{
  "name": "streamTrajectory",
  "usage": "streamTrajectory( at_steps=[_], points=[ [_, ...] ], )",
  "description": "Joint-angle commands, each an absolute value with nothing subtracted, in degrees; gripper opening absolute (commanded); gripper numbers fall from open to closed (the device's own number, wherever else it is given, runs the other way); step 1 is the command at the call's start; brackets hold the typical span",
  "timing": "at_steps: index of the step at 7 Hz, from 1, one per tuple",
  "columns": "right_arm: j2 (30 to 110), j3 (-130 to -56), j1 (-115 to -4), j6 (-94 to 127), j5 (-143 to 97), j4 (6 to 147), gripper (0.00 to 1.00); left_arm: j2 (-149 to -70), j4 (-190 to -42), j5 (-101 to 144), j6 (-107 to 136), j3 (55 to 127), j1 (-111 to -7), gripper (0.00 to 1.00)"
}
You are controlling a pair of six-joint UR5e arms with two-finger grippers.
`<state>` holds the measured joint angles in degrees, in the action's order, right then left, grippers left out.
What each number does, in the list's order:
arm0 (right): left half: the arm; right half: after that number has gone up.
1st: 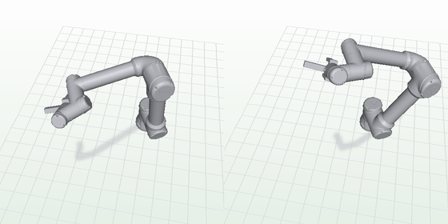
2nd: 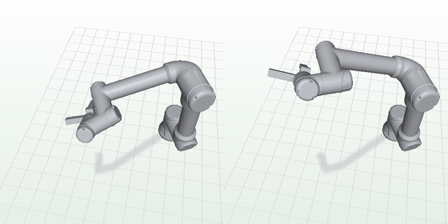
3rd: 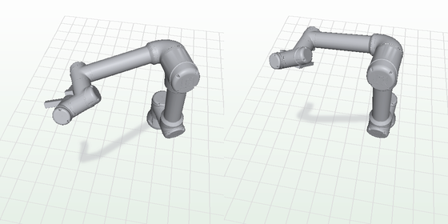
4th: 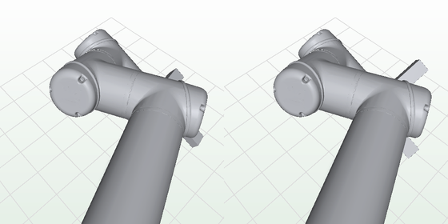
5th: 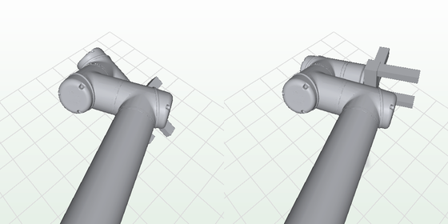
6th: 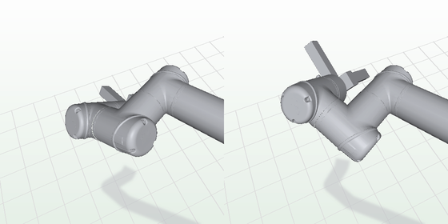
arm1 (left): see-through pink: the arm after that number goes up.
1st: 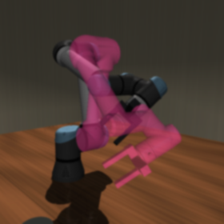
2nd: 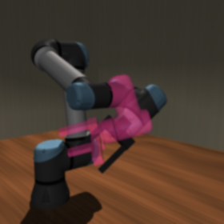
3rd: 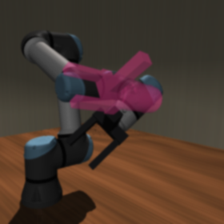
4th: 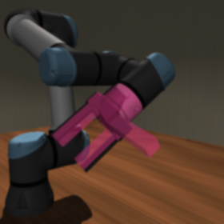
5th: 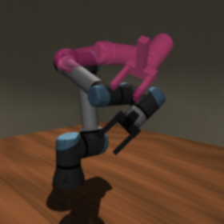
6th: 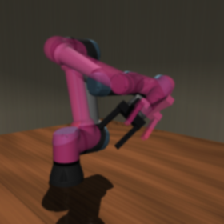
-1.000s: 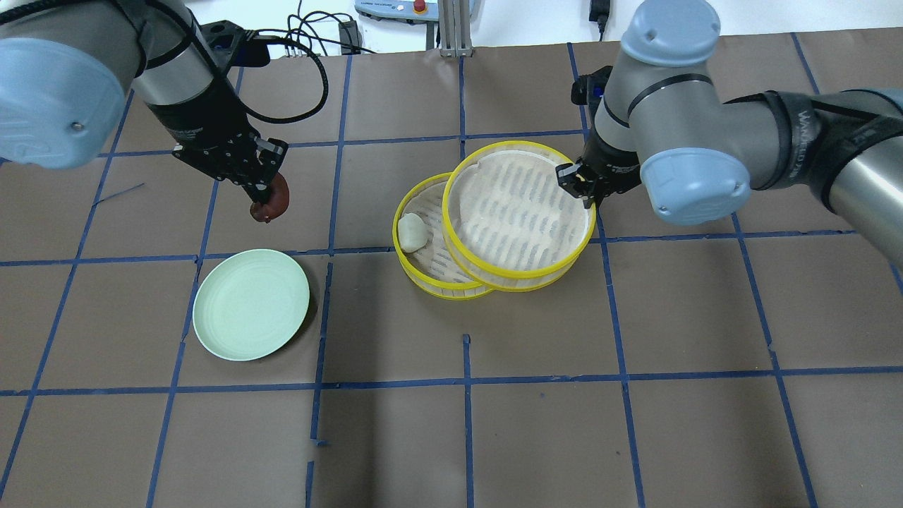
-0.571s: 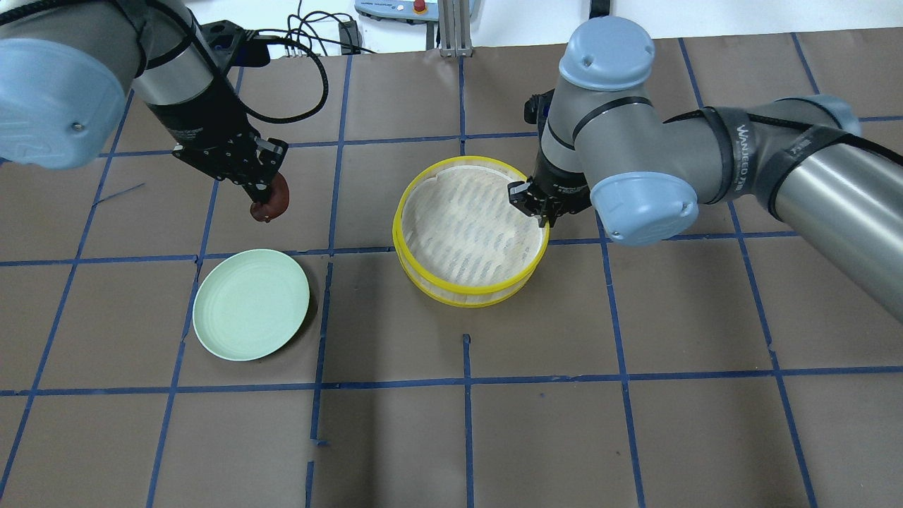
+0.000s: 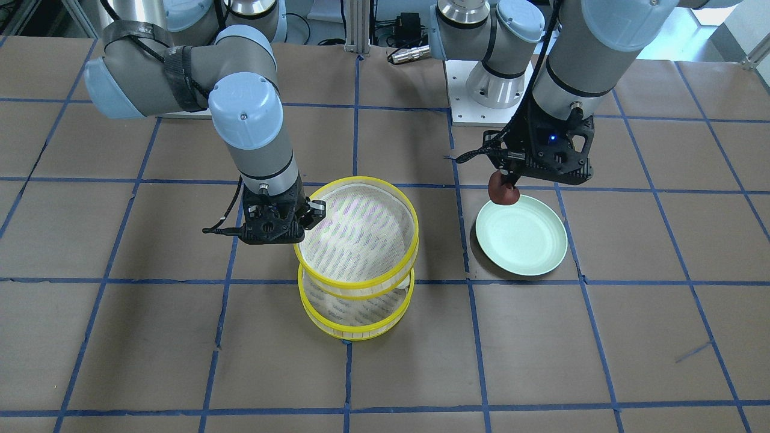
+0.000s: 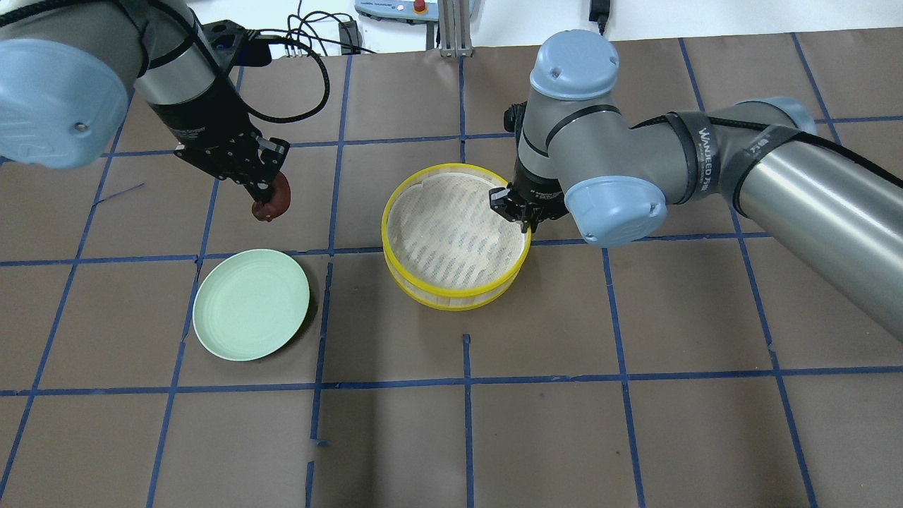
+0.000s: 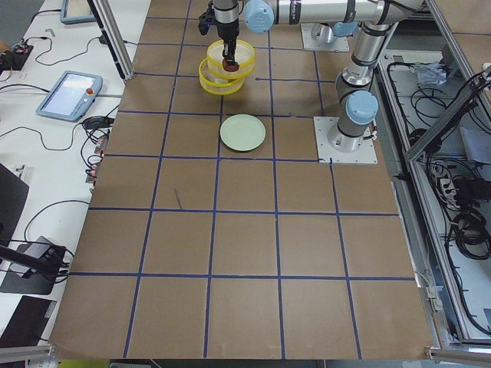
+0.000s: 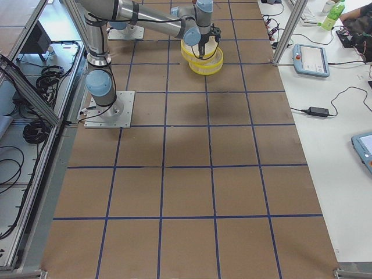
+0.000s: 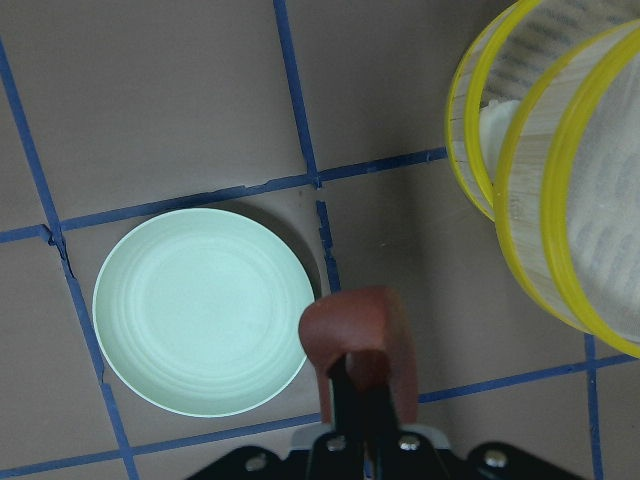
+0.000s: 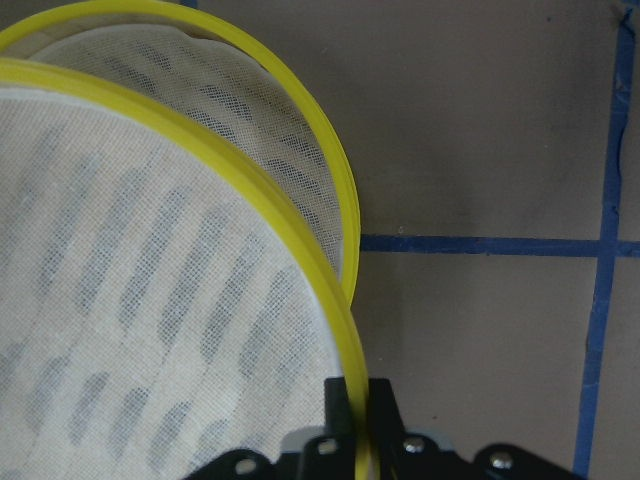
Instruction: Stack buns with steamer
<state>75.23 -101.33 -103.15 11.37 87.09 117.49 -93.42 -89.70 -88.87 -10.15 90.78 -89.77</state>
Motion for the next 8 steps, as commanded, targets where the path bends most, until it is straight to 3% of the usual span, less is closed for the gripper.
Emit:
streamTrajectory(
  at_steps=[1,8],
  points=[
    [74.8,-101.2,-103.2,10.7,87.7,117.6,0.12,-93.4,-89.7,-88.9,-10.2,90.9,-89.7,0.00],
    [70.3,-96.4,-103.0,10.4,88.7,117.2,0.13,-93.3,-89.8,-88.9,-10.2,90.9,-89.7,0.00]
  ],
)
